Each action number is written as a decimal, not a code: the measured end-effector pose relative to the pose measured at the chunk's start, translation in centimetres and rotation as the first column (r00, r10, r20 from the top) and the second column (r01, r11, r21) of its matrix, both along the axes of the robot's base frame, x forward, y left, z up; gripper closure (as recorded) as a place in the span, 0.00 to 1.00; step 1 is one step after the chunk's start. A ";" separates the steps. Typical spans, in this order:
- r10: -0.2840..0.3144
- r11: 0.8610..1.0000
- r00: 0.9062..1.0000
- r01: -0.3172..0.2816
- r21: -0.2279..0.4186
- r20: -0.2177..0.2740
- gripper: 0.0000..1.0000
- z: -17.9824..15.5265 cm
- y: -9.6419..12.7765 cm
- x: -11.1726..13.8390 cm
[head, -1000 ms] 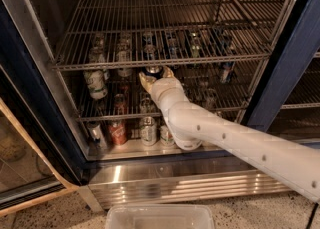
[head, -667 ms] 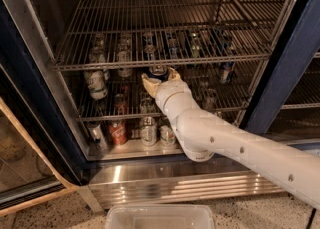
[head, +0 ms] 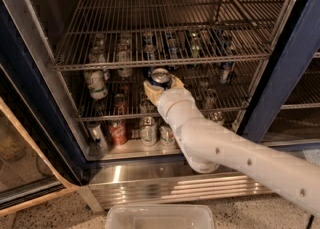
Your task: Pick pepsi can from middle shelf of fridge
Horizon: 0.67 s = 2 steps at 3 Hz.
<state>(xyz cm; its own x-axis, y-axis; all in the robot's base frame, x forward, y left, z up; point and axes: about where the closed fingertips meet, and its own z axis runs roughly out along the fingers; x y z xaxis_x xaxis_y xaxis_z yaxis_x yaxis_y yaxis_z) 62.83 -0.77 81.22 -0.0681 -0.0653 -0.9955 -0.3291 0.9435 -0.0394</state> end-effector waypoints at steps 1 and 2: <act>0.008 1.000 0.998 -0.007 0.018 -0.054 1.00 -1.0 -0.2 -4.0; 0.053 0.999 0.997 -0.053 -0.002 -0.060 1.00 -0.6 0.2 -9.3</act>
Offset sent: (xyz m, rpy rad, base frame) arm -0.1631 -0.0057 0.0015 -0.0370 0.0573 0.0949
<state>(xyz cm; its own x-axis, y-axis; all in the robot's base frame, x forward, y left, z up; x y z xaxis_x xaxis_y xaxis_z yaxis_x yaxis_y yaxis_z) 53.57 -0.54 80.60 -0.1235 -0.0743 -0.9896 -0.3806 0.9245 -0.0219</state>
